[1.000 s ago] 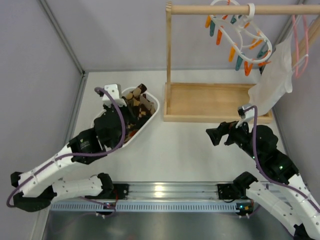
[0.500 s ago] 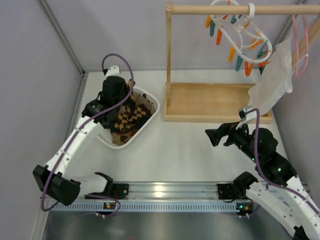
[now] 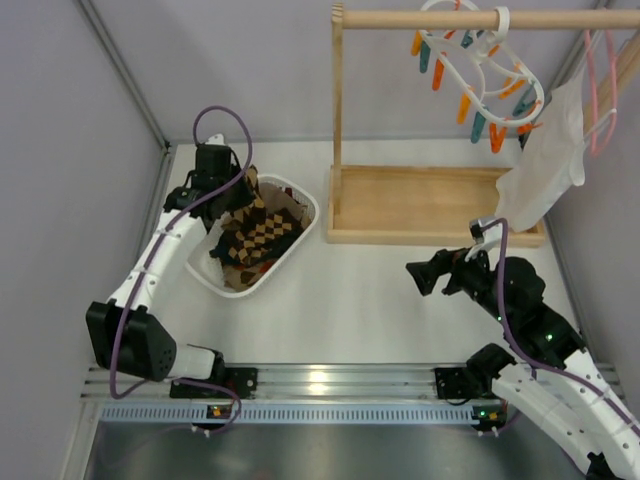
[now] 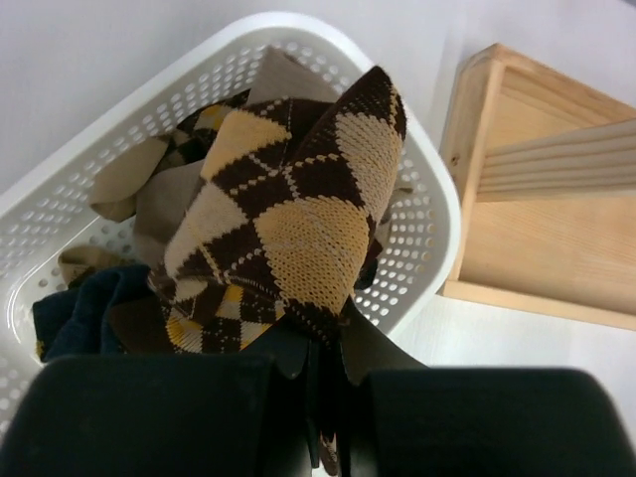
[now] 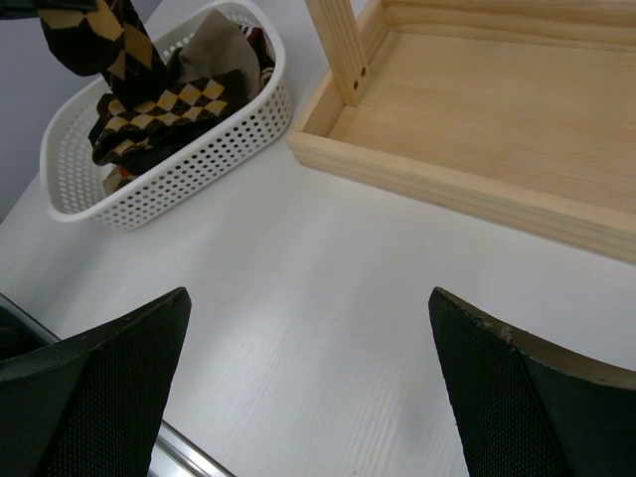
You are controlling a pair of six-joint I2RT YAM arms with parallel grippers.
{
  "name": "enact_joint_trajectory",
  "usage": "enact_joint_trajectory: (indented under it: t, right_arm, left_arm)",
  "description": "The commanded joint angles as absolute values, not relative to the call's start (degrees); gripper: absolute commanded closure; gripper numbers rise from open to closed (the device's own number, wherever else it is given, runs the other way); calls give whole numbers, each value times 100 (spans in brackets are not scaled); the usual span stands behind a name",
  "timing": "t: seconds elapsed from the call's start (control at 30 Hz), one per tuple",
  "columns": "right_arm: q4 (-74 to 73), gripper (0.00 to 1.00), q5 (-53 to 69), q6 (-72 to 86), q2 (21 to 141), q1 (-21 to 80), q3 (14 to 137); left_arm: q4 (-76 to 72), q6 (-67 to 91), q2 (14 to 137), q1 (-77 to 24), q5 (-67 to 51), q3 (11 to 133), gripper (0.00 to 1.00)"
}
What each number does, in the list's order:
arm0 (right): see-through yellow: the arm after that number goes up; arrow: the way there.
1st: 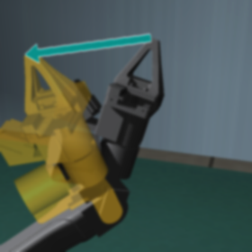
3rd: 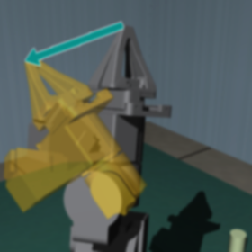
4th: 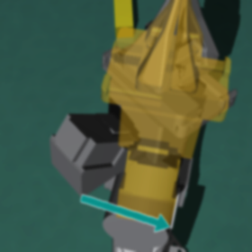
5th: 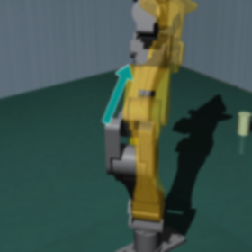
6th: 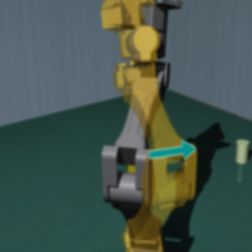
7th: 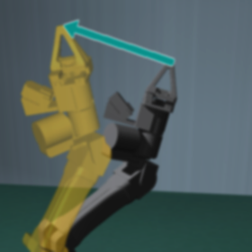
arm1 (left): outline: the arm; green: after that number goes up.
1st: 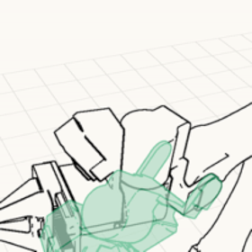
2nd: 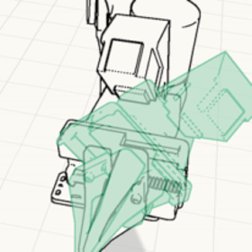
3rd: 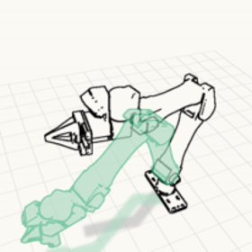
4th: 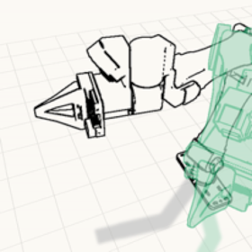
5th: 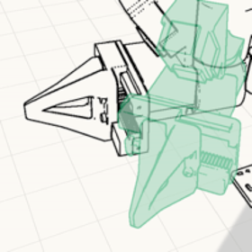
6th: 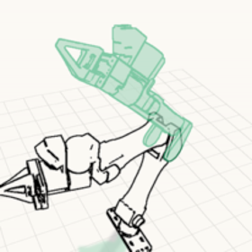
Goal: Remove the socks clipped to the hanger
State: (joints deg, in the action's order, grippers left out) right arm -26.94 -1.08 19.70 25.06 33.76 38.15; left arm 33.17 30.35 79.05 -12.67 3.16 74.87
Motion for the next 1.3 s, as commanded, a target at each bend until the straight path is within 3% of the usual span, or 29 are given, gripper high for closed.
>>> enact_joint_trajectory:
  t: [0.0,0.47,0.57,0.77,0.8,0.87,0.9,0.97,1.0,1.03,1.27]
  right_arm:
    - [-2276,1,-26,2048,2487,3445,3744]
    - [-2022,1,255,2224,2575,3454,3516]
    - [-1951,0,308,2259,2610,3463,3463]
    - [-1951,1,343,2285,2628,3454,3419]
    - [-1969,1,343,2276,2619,3454,3428]
    - [-1977,1,334,2268,2602,3445,3437]
    - [-1969,1,317,2268,2602,3454,3437]
    - [-1969,1,308,2250,2619,3454,3454]
    - [-1969,0,290,2241,2637,3454,3463]
    - [-1969,1,290,2241,2645,3454,3463]
    - [-2039,1,36,2101,2637,3445,3603]
  left_arm:
    - [3112,3120,8006,-1239,721,7260,100]
    - [3085,2936,9131,-1248,159,7101,100]
    - [3085,2892,9202,-1371,132,7224,94]
    - [3094,2892,9229,-1459,334,7207,65]
    - [3085,2892,9124,-1468,377,7181,55]
    - [3111,2874,8957,-1476,483,7128,46]
    - [3103,2874,8721,-1477,509,7111,36]
    - [3129,2857,8483,-1485,519,7093,25]
    - [3155,2848,8351,-1503,510,7075,9]
    - [3181,2856,8080,-1512,553,7058,2]
    - [3752,2839,7041,-1529,1054,6715,2]
